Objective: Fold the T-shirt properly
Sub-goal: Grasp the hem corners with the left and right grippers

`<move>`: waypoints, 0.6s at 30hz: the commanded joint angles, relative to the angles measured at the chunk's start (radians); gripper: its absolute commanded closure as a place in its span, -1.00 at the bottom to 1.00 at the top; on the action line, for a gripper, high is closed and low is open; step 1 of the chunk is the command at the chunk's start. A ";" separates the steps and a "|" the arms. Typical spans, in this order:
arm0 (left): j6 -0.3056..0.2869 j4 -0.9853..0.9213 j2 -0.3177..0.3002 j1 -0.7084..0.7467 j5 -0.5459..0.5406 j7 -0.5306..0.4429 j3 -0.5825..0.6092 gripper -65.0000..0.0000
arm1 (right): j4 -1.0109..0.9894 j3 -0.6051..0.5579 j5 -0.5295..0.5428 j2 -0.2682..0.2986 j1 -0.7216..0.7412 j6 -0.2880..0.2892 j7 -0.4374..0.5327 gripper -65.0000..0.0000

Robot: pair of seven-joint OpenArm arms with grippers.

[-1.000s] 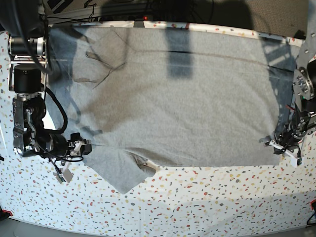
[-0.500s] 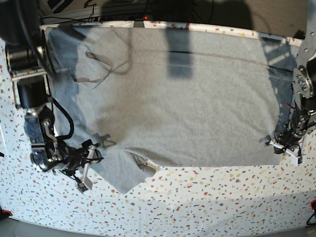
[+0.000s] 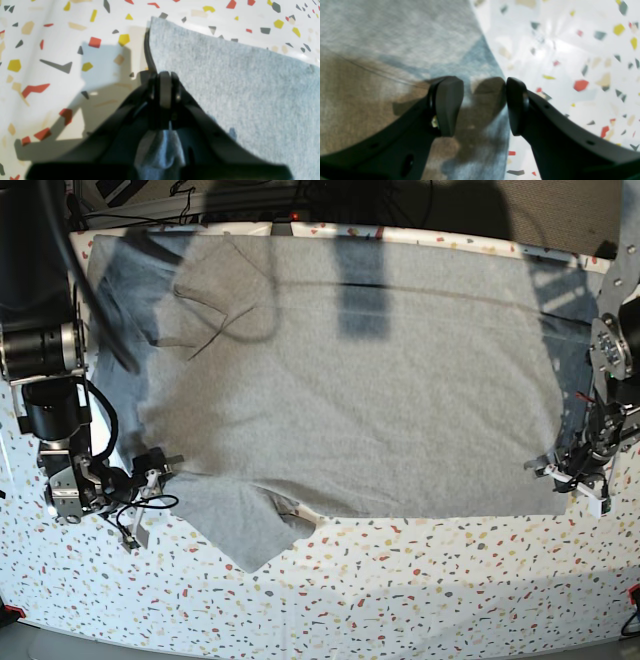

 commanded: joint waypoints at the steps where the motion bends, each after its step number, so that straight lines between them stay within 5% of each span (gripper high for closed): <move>1: 0.003 0.004 -0.003 -0.016 0.008 0.033 0.001 1.00 | 0.013 0.004 0.006 0.018 0.042 0.003 0.025 0.03; 12: 0.003 0.004 -0.003 -0.016 0.007 0.025 0.001 1.00 | 0.008 0.004 0.034 0.035 -0.003 0.004 0.026 0.05; 18: 0.003 0.004 -0.003 -0.016 0.000 0.026 0.001 1.00 | 0.008 0.004 0.114 0.037 -0.002 0.004 -0.043 0.81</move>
